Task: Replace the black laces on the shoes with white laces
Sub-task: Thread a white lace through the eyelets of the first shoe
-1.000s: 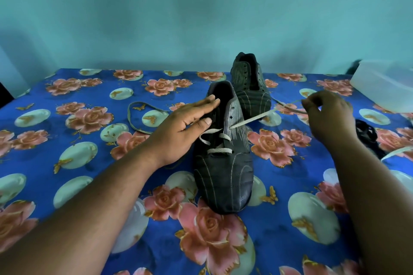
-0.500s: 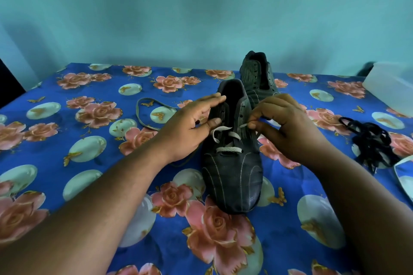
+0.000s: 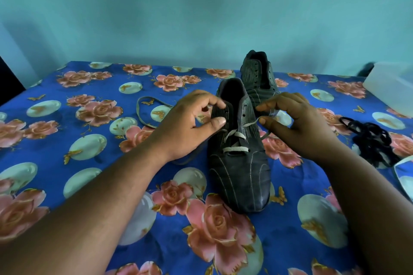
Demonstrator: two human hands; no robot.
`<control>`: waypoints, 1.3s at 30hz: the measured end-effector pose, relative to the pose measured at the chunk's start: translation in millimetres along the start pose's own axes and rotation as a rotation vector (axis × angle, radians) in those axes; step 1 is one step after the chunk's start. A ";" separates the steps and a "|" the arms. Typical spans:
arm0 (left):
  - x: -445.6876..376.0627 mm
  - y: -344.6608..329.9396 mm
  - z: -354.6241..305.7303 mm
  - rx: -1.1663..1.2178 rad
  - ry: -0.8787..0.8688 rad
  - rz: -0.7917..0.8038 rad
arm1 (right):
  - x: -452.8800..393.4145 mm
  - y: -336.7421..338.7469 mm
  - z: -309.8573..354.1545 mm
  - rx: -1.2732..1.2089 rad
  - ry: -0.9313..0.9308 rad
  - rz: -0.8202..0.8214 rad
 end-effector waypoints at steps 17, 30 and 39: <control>10.1 -15.3 -2.1 0.118 0.217 0.256 | -1.7 -13.3 20.1 -0.108 0.102 0.069; 10.3 -7.8 -21.0 0.019 0.057 0.045 | -3.3 -15.9 27.9 -0.127 0.100 0.069; 3.3 3.2 -46.2 -0.366 -0.251 -0.169 | -3.8 -21.4 30.4 -0.139 0.085 0.071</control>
Point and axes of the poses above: each hand's wrist, its own x-axis away from the middle knuckle, its own y-axis out of the back of the hand, z = x × y, the point moved 7 cm from there along -x, towards the middle knuckle, and after that the axes turned 5 degrees about -z, right-handed, at the moved point
